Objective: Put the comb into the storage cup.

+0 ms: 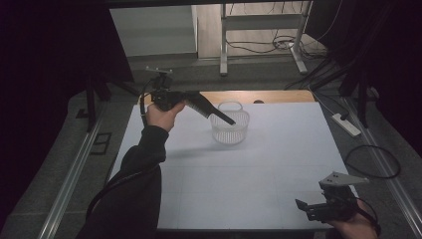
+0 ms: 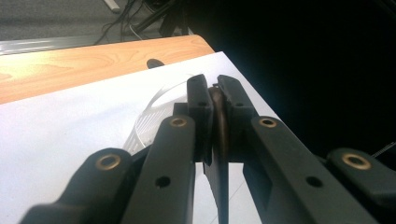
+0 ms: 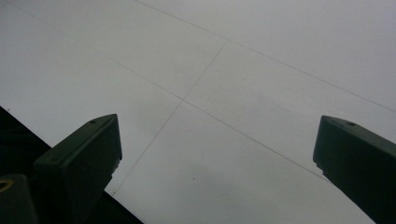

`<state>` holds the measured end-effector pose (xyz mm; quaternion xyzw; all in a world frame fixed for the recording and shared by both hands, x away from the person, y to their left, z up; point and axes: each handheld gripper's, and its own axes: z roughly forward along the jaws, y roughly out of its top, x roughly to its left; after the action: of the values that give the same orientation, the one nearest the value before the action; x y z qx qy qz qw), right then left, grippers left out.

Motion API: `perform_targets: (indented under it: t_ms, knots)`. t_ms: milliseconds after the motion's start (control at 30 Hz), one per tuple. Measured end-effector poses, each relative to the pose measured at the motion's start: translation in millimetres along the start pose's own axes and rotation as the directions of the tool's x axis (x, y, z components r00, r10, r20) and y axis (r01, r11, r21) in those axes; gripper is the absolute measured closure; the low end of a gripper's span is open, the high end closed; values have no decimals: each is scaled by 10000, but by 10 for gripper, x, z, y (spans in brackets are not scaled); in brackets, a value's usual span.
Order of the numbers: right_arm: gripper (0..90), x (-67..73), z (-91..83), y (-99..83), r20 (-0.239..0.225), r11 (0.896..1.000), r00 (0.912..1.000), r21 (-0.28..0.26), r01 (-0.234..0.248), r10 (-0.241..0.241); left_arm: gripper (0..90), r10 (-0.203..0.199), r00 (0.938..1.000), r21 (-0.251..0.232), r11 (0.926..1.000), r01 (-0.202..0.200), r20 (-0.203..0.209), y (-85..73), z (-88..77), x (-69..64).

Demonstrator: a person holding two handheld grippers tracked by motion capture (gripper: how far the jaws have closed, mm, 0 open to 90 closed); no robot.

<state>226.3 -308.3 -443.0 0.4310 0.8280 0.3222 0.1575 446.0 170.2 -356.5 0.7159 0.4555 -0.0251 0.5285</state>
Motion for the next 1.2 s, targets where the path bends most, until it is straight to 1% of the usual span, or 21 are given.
perform_targets:
  t_ms: [433,633,833,967,1200]
  knots:
    - [0,-11,-12,-6,-202,9999,9998,-128,-14,11,837,-62,10000,158,9999,63,-65,20,161,22]
    - [0,-14,-11,-6,-216,9999,9998,-140,-43,40,837,-74,9998,240,9997,78,-160,21,245,35]
    - [0,-14,-17,-8,-253,9998,9997,-176,-30,25,837,-32,9998,413,9991,41,-219,-13,348,50]
    - [0,-12,-17,-8,-260,9999,9997,-171,13,-18,837,-94,9998,380,9992,102,-201,-31,409,64]
    - [0,-6,-16,-9,-292,9999,9996,-155,57,-62,836,-101,9995,467,9988,115,-307,-47,533,76]
